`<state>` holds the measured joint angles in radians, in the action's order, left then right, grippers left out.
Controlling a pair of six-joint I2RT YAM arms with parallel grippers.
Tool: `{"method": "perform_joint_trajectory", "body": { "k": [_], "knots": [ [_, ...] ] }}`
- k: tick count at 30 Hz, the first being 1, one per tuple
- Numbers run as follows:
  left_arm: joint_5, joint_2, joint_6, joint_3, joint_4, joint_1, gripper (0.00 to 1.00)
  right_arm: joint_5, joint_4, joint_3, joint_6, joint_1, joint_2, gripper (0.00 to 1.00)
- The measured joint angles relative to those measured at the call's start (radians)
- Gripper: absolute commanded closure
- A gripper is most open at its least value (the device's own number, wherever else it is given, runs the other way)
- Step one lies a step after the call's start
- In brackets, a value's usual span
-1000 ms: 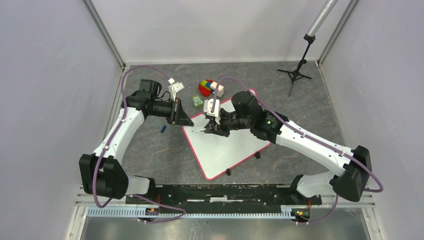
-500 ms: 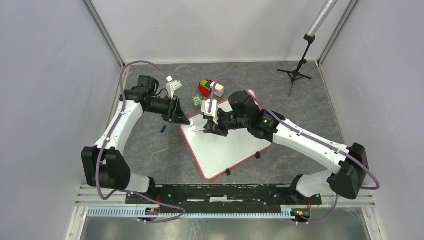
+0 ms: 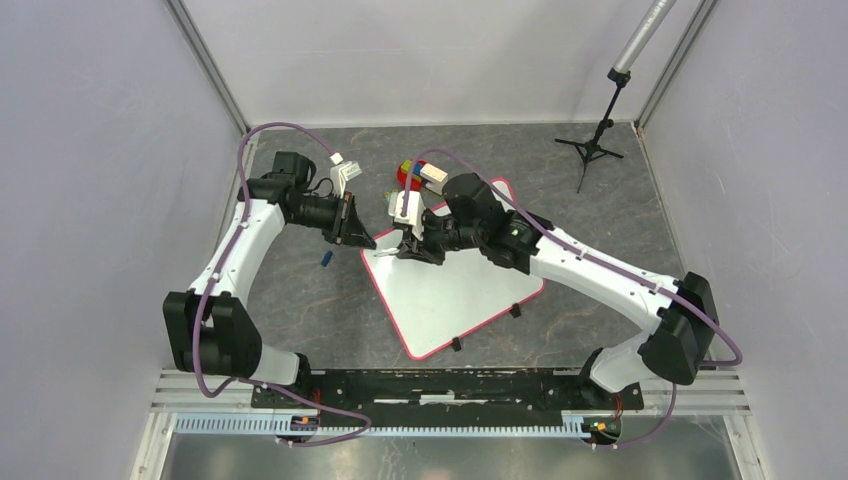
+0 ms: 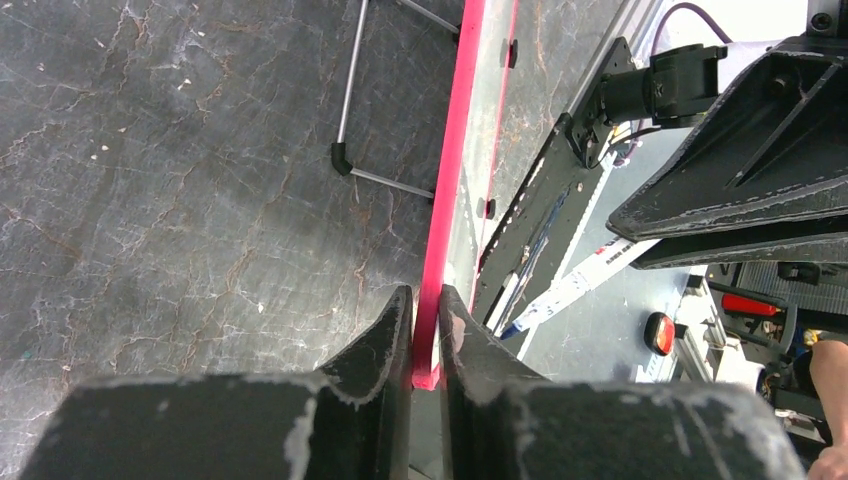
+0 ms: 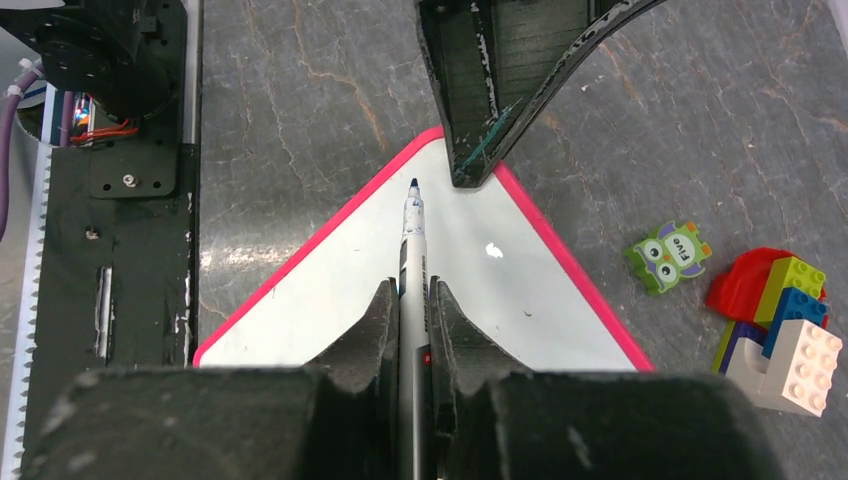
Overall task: Write a sentence on the whiteboard
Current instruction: Hold the whiteboard on the whiteboard stand, then write a sentence on the whiteboard.
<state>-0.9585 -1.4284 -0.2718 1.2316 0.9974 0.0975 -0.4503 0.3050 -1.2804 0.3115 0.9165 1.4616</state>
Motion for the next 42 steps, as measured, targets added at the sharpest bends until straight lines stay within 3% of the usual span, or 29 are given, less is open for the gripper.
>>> {"method": "perform_joint_trajectory", "body": {
  "k": [15, 42],
  "knots": [
    [-0.004, 0.0, -0.003, 0.0, 0.0, 0.0, 0.95, 0.02, 0.021, -0.04, 0.009, 0.024, 0.055, 1.0],
    [-0.002, 0.0, -0.006, 0.0, -0.001, 0.0, 0.96, 0.078, 0.022, -0.009, 0.035, 0.028, 0.06, 1.0]
  ]
}}
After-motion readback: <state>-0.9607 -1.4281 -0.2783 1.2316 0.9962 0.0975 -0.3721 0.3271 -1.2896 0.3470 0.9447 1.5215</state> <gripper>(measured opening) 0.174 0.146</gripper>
